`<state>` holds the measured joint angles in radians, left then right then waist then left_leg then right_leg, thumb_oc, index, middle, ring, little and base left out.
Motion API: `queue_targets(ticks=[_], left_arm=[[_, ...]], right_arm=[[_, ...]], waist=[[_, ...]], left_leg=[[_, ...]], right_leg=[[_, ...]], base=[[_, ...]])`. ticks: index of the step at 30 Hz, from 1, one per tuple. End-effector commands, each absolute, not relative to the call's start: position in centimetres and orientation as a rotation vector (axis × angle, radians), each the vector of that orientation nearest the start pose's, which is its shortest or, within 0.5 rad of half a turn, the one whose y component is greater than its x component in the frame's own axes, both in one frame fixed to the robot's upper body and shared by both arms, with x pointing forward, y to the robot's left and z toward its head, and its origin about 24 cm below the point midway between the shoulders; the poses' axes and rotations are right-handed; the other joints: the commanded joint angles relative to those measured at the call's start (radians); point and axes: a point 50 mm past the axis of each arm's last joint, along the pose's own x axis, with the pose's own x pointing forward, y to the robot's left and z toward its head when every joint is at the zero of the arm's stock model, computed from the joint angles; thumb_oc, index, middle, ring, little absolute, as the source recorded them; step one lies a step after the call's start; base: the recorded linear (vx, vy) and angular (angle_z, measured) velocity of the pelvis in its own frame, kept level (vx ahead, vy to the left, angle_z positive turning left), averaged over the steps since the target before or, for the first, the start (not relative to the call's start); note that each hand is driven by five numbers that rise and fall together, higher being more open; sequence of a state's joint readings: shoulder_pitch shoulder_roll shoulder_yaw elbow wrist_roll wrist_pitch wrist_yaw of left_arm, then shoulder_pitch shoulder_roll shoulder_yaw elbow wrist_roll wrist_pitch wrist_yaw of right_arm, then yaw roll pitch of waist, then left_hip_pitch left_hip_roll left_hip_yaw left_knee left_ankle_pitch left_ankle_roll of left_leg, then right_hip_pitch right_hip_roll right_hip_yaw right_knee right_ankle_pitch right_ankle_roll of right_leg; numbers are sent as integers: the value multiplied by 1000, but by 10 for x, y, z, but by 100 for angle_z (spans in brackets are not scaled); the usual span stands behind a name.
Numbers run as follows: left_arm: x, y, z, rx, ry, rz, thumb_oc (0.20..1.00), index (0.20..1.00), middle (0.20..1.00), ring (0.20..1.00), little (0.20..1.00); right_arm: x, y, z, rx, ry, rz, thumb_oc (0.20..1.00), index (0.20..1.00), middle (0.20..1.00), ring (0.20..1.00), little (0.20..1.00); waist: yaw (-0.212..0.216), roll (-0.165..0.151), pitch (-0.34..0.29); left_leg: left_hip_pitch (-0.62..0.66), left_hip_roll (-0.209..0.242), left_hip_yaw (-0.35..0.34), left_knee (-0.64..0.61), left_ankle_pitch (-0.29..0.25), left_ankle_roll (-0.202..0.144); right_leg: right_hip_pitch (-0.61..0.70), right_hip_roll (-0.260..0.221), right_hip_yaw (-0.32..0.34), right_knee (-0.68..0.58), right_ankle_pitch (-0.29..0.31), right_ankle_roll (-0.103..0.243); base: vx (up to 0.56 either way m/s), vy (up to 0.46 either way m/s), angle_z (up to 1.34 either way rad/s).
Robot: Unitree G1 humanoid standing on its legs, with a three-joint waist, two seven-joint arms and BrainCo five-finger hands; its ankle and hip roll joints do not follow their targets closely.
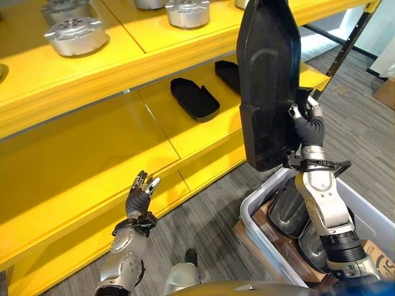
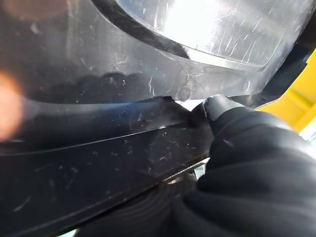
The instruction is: Move parts from the plastic box to the shelf.
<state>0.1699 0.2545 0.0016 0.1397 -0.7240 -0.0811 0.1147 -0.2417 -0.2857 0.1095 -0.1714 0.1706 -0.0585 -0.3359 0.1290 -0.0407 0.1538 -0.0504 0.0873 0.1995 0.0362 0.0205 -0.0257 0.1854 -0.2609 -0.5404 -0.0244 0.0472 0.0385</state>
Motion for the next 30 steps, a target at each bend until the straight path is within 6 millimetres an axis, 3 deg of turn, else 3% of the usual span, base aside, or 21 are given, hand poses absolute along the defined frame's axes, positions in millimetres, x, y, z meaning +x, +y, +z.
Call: queue_targets(ticks=[1, 4, 9, 13, 14, 15, 16, 17, 18, 19, 20, 21, 23, 26, 30], left_arm=[[217, 226, 8, -428, 91, 259, 1000, 1000, 1000, 1000, 1000], [217, 230, 12, -426, 71, 283, 1000, 1000, 1000, 1000, 1000], [215, 235, 12, -424, 65, 315, 1000, 1000, 1000, 1000, 1000], [217, 240, 17, -395, 43, 330, 1000, 1000, 1000, 1000, 1000], [220, 240, 21, -386, 26, 328, 1000, 1000, 1000, 1000, 1000], [221, 241, 22, -376, 23, 326, 1000, 1000, 1000, 1000, 1000], [224, 240, 22, -361, 23, 317, 1000, 1000, 1000, 1000, 1000], [224, 240, 22, -361, 23, 317, 1000, 1000, 1000, 1000, 1000], [227, 238, 23, -361, 21, 305, 1000, 1000, 1000, 1000, 1000], [228, 235, 22, -365, 25, 292, 1000, 1000, 1000, 1000, 1000], [231, 230, 21, -375, 25, 273, 1000, 1000, 1000, 1000, 1000], [236, 226, 24, -378, 15, 259, 1000, 1000, 1000, 1000, 1000], [232, 223, 23, -376, 17, 249, 1000, 1000, 1000, 1000, 1000], [228, 218, 17, -413, 38, 247, 1000, 1000, 1000, 1000, 1000], [217, 213, 5, -416, 99, 219, 1000, 1000, 1000, 1000, 1000]], right_arm=[[289, -165, 186, -73, -618, -131, 200, 200, 200, 200, 200], [291, -157, 191, -72, -634, -106, 200, 200, 200, 200, 200], [295, -148, 192, -67, -632, -81, 200, 200, 200, 200, 200], [295, -144, 194, -67, -638, -63, 200, 200, 200, 200, 200], [295, -141, 194, -65, -641, -60, 200, 200, 200, 200, 200], [295, -141, 194, -65, -638, -57, 200, 200, 200, 200, 200], [294, -142, 191, -63, -628, -48, 200, 200, 200, 200, 200], [294, -142, 191, -63, -629, -48, 200, 200, 200, 200, 200], [294, -144, 189, -60, -621, -41, 200, 200, 200, 200, 200], [293, -147, 187, -55, -620, -44, 200, 200, 200, 200, 200], [291, -151, 186, -51, -621, -59, 200, 200, 200, 200, 200], [288, -158, 185, -59, -621, -72, 200, 200, 200, 200, 200], [285, -163, 179, -51, -601, -77, 200, 200, 200, 200, 200], [284, -175, 176, -52, -588, -120, 200, 200, 200, 200, 200], [278, -187, 167, -49, -558, -166, 200, 200, 200, 200, 200]], waist=[[16, 21, -48], [40, 0, -52], [59, -12, -60], [72, -15, -52], [70, -6, -46], [63, 1, -43], [35, 18, -41], [37, 20, -43], [13, 28, -42], [-9, 30, -41], [-58, 25, -32], [-84, 12, -20], [-80, 3, -26], [-85, 5, -57], [-94, 8, -78]], left_leg=[[30, 61, -17, -111, 108, -38], [24, 3, -46, -111, 74, -4], [44, -41, -60, -122, 45, 27], [72, -104, -86, -121, 5, 79], [82, -121, -101, -122, 1, 99], [88, -120, -109, -123, 0, 104], [93, -108, -136, -123, 3, 105], [89, -104, -134, -123, 5, 103], [94, -99, -170, -123, 7, 94], [91, -103, -198, -123, 13, 89], [92, -123, -261, -123, 18, 82], [86, -146, -325, -123, 23, 75], [87, -157, -334, -123, 24, 73], [75, -150, -335, -123, 40, 54], [100, -140, -364, -123, 39, 41]], right_leg=[[-43, -37, 4, 71, 19, 86], [-34, -87, -10, 84, 58, 114], [-44, -130, 1, 119, 102, 134], [-84, -199, 66, 245, 183, 141], [-124, -208, 122, 330, 199, 134], [-143, -187, 149, 358, 181, 121], [-206, -54, 267, 377, 84, 80], [-211, -49, 267, 376, 86, 76], [-250, 87, 374, 323, -32, 45], [-272, 170, 458, 273, -54, 31], [-308, 284, 650, 185, -36, 14], [-304, 309, 727, 94, 17, 15], [-264, 271, 662, 68, 33, 18], [-213, 260, 623, -12, 60, 18], [-152, 259, 562, -31, 37, -4]], base=[[77, 169, 4], [96, 191, 18], [67, 136, 15], [88, 232, 17], [53, 217, 32], [55, 177, 32], [23, 59, 39], [71, 5, 60], [75, -36, 88], [133, -45, 60], [68, -93, 94], [46, -101, 121], [19, -155, 189], [12, -112, 74], [62, -78, 43]])
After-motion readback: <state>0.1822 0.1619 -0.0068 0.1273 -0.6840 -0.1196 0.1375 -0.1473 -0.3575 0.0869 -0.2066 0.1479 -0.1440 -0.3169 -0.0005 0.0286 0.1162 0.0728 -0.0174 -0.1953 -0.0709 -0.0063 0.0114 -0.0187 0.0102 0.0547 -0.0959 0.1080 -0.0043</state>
